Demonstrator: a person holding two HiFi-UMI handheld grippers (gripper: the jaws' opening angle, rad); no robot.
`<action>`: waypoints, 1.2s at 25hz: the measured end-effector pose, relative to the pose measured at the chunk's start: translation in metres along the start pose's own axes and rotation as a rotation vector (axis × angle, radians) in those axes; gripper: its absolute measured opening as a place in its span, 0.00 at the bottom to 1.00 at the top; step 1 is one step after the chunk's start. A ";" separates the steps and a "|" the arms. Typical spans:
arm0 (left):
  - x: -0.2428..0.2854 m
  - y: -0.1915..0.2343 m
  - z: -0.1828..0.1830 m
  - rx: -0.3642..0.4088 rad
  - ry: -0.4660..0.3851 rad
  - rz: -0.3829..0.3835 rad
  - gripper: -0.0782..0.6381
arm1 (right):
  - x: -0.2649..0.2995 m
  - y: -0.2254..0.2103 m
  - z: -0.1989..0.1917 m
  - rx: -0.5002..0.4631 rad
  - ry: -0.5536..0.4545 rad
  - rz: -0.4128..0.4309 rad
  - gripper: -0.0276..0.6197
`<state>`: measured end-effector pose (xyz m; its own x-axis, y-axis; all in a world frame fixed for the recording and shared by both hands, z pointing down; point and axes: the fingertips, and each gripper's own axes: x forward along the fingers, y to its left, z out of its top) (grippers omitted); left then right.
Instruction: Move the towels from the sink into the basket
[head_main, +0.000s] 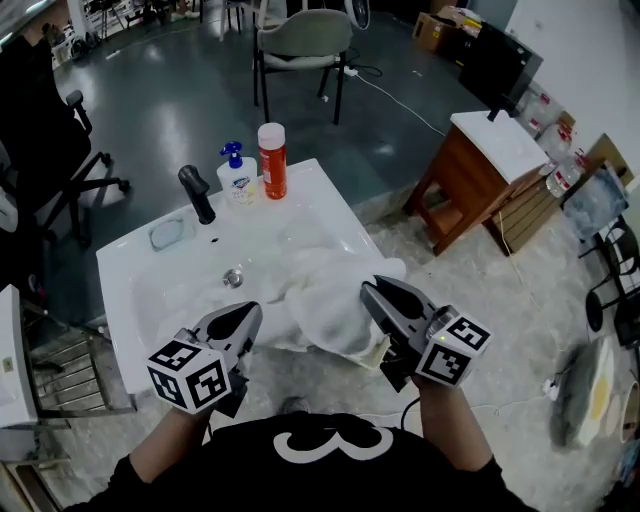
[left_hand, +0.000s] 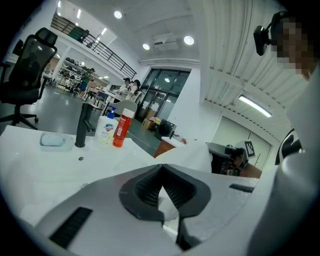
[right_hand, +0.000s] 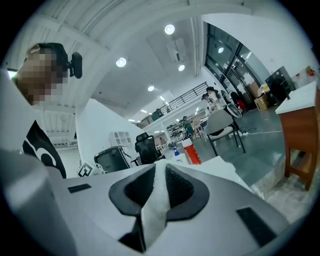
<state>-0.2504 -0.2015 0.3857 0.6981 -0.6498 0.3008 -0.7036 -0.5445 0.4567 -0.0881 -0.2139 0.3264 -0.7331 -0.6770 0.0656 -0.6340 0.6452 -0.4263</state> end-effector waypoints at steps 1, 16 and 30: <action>0.001 -0.004 0.000 0.005 0.001 -0.008 0.12 | -0.007 0.003 0.008 -0.005 -0.021 0.001 0.14; 0.033 -0.074 -0.005 0.067 0.030 -0.142 0.12 | -0.120 0.025 0.089 -0.117 -0.236 -0.060 0.14; 0.095 -0.149 -0.005 0.068 0.044 -0.130 0.12 | -0.213 -0.028 0.145 -0.142 -0.284 -0.068 0.14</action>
<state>-0.0787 -0.1789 0.3502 0.7878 -0.5488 0.2797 -0.6134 -0.6578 0.4370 0.1214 -0.1388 0.1931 -0.6025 -0.7791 -0.1732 -0.7219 0.6246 -0.2979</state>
